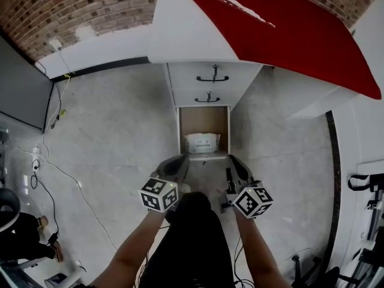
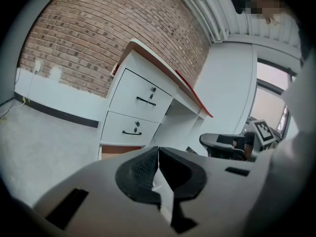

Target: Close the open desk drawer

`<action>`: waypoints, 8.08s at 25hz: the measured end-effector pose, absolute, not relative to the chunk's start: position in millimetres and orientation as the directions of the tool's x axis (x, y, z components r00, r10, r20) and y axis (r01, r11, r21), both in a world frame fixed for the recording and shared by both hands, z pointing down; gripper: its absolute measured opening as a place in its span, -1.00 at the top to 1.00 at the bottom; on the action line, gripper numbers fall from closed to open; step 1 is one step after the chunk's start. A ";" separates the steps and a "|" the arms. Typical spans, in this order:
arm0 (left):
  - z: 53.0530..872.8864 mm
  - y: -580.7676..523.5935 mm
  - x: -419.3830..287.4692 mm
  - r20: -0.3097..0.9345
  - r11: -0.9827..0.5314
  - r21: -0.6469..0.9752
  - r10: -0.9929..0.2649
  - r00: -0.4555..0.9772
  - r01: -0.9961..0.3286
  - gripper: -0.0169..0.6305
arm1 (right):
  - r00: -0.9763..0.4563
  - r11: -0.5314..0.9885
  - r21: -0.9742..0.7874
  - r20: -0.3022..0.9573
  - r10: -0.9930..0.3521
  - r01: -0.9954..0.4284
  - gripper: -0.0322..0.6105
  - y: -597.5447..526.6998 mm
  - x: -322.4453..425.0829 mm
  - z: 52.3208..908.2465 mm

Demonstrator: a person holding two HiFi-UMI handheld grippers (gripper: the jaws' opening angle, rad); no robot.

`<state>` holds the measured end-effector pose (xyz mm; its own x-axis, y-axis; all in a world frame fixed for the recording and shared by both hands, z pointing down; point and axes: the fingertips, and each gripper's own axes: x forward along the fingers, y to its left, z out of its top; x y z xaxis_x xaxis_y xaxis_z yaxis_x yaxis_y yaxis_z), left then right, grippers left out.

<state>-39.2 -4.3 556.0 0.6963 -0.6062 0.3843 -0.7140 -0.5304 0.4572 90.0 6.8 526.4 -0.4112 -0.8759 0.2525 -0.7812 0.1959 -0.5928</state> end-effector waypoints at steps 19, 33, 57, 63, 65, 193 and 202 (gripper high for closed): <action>709.8 -7.9 -44.5 0.352 -0.504 0.485 -0.636 0.687 -0.715 0.92 | -0.352 0.121 -0.662 0.227 -0.908 -0.740 0.88 3.6 109.0 688.3; 782.3 6.3 -50.4 0.261 -0.447 0.594 -0.679 0.686 -0.669 0.92 | -0.283 0.076 -0.753 0.150 -0.947 -0.654 0.88 6.1 131.5 765.5; 901.0 4.3 -45.3 0.208 -0.386 0.672 -0.721 0.661 -0.632 0.92 | -0.266 -0.005 -0.759 0.234 -0.935 -0.650 0.88 11.9 159.8 911.4; 902.1 3.5 -46.5 0.206 -0.400 0.662 -0.716 0.667 -0.634 0.92 | -0.250 -0.008 -0.762 0.223 -0.942 -0.647 0.88 4.4 159.0 914.3; 902.3 3.6 -45.9 0.208 -0.409 0.652 -0.714 0.669 -0.639 0.92 | -0.244 -0.011 -0.766 0.218 -0.945 -0.643 0.88 5.1 160.4 915.2; 842.9 -266.7 -29.0 0.174 -0.397 0.617 -0.774 0.609 -0.680 0.92 | -0.274 0.097 -0.566 0.235 -0.933 -0.818 0.88 -265.6 164.8 839.5; 844.2 -218.6 -15.2 0.226 -0.482 0.503 -0.728 0.647 -0.718 0.92 | -0.213 0.075 -0.539 0.198 -0.957 -0.839 0.88 -214.1 163.5 843.4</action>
